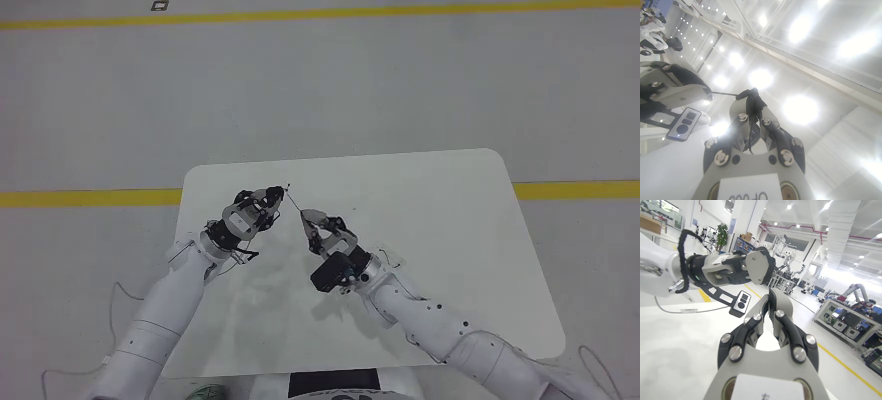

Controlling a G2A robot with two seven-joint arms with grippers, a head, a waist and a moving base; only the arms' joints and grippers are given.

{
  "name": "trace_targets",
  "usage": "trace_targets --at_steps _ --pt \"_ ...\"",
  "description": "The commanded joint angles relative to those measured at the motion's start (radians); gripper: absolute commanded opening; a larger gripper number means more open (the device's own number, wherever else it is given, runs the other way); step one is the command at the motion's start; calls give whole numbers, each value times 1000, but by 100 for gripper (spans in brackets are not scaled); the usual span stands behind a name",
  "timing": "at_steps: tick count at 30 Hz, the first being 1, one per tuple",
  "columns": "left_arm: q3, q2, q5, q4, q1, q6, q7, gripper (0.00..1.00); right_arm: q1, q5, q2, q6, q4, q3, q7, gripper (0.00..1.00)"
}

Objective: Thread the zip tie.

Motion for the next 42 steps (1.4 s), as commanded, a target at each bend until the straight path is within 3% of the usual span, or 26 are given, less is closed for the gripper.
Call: trace_targets --at_steps 1,7,14,18,26,39,42 --pt "0 0 0 0 0 0 0 0 30 0 17 15 -1 -40 3 0" --pt "0 0 0 0 0 0 0 0 108 0 61 15 -16 -133 29 0" --pt "0 0 0 0 0 0 0 0 109 0 89 15 -52 -142 58 0" --pt "0 0 0 0 0 0 0 0 58 0 94 15 -80 -90 61 0" --pt "0 0 0 0 0 0 0 0 -70 0 75 15 -117 45 59 0" --pt "0 0 0 0 0 0 0 0 -159 4 58 15 -124 150 54 0" --pt "0 0 0 0 0 0 0 0 -190 51 58 11 -139 187 62 0"
